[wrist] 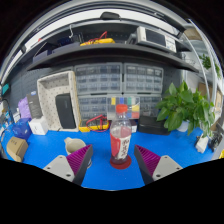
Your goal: Pour water
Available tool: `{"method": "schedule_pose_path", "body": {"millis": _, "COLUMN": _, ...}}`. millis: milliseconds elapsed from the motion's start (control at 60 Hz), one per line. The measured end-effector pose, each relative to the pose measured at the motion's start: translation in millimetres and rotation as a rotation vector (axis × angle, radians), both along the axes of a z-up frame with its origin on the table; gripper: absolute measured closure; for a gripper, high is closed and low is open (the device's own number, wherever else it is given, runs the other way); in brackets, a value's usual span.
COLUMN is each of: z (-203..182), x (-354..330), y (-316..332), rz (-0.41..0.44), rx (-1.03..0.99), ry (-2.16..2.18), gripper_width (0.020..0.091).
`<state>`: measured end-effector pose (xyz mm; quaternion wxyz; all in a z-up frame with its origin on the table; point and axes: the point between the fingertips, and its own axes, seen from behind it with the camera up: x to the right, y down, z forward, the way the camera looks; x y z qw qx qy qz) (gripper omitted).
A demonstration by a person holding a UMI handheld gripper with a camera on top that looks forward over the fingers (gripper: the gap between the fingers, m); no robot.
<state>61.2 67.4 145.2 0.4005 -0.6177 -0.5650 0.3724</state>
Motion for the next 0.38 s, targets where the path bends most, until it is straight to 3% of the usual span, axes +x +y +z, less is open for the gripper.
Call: {"method": "schedule_pose_path", "body": {"millis": 383, "z": 56.8, "x": 22.5, "y": -53.1, "rz": 0.100, "rx": -0.012, "ry": 0.065, "gripper_width": 0.0247}}
